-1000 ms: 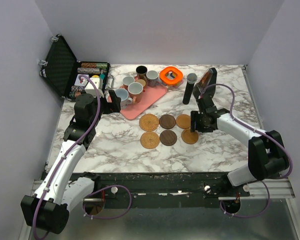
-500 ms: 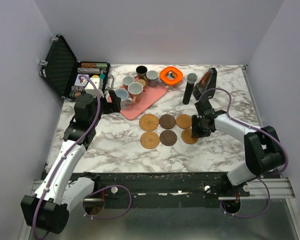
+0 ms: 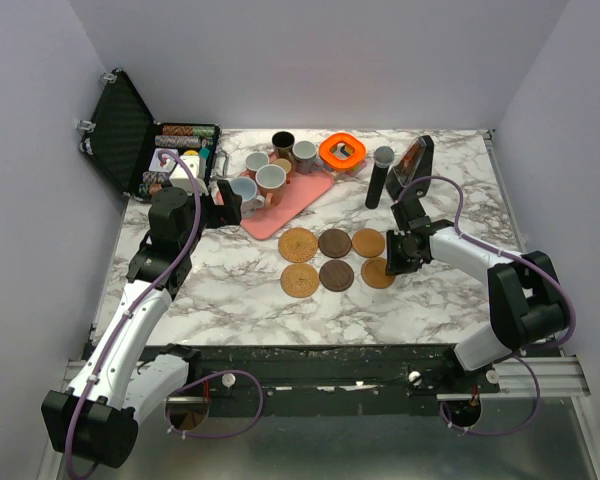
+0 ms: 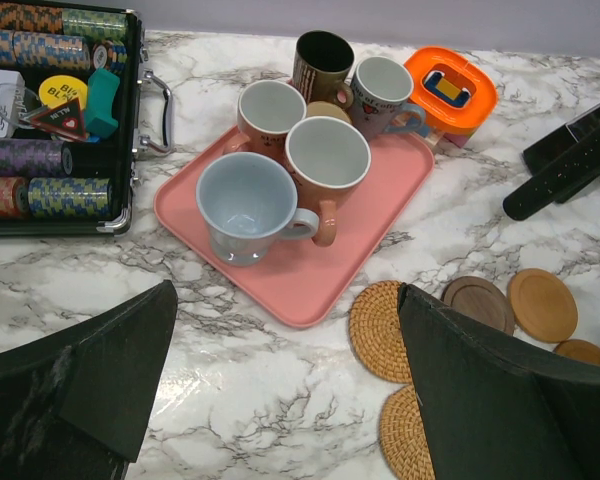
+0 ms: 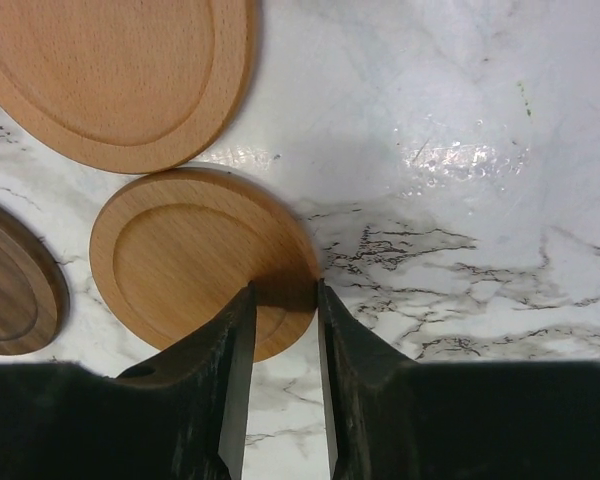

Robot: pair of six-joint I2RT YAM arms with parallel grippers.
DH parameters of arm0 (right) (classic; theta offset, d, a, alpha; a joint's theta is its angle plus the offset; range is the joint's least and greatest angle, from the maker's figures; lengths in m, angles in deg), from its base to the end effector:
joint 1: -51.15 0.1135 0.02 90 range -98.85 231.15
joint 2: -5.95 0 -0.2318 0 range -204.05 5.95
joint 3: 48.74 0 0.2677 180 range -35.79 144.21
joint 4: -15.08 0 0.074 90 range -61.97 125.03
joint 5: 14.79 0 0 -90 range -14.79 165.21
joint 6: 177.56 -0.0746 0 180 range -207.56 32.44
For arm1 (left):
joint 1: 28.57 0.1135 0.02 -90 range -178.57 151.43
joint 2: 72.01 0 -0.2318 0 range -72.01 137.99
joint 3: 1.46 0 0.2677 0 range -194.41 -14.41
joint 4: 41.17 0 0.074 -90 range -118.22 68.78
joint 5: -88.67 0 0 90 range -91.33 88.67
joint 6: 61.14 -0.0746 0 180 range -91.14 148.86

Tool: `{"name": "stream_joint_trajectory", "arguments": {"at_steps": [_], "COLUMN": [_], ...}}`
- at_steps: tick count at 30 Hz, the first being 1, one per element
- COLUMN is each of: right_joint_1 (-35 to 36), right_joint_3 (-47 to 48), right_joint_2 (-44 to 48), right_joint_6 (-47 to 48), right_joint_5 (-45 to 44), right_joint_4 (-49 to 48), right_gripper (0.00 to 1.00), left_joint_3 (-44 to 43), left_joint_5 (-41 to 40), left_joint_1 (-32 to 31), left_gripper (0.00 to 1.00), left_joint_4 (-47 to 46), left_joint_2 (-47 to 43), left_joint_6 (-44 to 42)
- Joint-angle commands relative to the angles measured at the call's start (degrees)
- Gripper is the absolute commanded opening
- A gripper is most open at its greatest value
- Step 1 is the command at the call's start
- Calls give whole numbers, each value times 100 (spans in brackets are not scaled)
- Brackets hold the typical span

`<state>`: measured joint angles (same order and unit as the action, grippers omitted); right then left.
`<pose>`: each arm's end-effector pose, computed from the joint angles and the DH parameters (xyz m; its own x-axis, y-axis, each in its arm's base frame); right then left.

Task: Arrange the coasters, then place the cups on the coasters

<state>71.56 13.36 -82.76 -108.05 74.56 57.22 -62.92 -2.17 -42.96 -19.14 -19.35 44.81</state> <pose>0.2889 0.1066 0.0868 -0.9390 0.0241 -0.3432 -0.0173 0.9930 0.1170 0.2798 -0.0707 0.3047 -0.2776 -0.2124 -0.9369 0.1647 0.9503 -0.2643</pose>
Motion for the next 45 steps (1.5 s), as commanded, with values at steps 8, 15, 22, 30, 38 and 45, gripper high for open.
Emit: {"name": "stream_joint_trajectory", "arguments": {"at_steps": [8, 15, 22, 30, 38, 45], "right_joint_1": [69, 113, 139, 157, 157, 157], "right_joint_3": [-239, -230, -221, -204, -204, -125], "right_joint_2": [-103, -129, -147, -156, -121, 99], "right_joint_6": [-245, -324, -377, -394, -464, -482], "right_joint_5": [530, 495, 521, 486, 408, 127], "right_joint_4": [-185, -186, -212, -229, -221, -98], "right_gripper": [35, 34, 34, 34, 40, 58], "left_joint_3": [44, 44, 44, 44, 44, 35], "left_joint_5": [75, 75, 75, 75, 75, -56], "left_joint_1": [-37, -37, -37, -37, -37, -37], "left_gripper": [99, 99, 99, 99, 99, 99], "left_joint_4": [-108, -100, -100, -100, -91, -64], "left_joint_2": [-46, -54, -55, -55, -55, -90], "left_joint_6": [40, 40, 40, 40, 40, -12]}}
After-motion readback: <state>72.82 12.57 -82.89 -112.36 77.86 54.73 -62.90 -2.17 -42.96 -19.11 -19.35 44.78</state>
